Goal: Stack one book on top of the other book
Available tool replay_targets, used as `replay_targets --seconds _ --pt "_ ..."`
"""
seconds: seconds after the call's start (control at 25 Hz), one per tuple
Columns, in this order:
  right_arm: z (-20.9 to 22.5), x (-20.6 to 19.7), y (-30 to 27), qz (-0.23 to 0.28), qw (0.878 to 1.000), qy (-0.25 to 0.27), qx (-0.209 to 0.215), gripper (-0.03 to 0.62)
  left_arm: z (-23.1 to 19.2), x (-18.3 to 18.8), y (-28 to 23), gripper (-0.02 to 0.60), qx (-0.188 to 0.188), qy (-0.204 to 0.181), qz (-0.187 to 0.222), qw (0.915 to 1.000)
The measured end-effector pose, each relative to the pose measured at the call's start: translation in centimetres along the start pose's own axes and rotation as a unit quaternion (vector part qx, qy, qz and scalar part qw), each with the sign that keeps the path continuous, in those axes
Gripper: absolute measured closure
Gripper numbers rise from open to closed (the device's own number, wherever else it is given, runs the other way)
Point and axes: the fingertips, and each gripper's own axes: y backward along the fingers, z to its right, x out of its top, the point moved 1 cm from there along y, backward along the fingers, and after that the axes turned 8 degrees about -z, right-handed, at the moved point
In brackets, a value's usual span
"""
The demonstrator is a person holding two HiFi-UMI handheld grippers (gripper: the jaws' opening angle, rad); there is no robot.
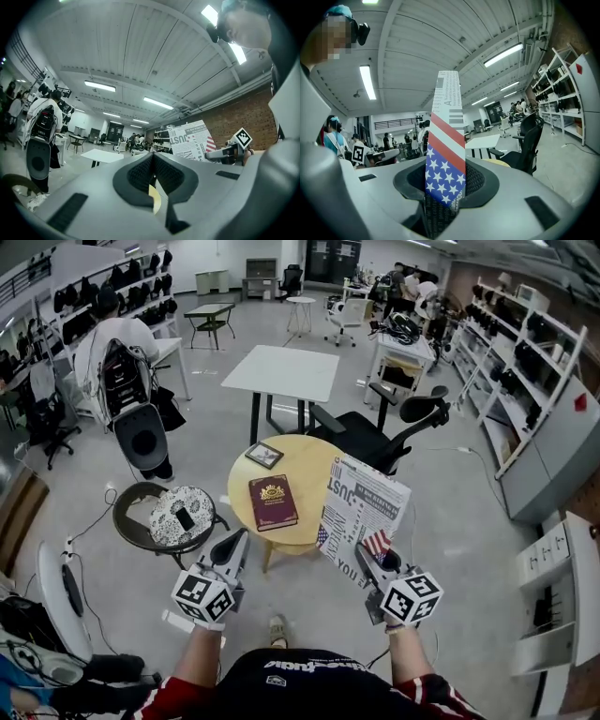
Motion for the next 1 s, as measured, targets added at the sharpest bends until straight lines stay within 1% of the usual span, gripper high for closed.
replay_targets --seconds 0.44,0.76,1.0 --pt "1.9 2.3 -5.0 -0.012 1.0 -0.009 0.013 0.425 -3.7 1.2 -2.8 0.566 0.014 0.0 -0.001 0.9999" --pt "3.1 3.7 -8.3 -0.008 1.0 -0.003 0.015 0.424 -5.9 1.9 -5.4 0.566 0.009 -0.007 0.009 0.9999" --pt "2.8 4.2 -9.7 -0.013 1.0 -0.003 0.017 0.424 -7.5 2.2 -5.7 0.566 0.01 -0.005 0.013 0.9999"
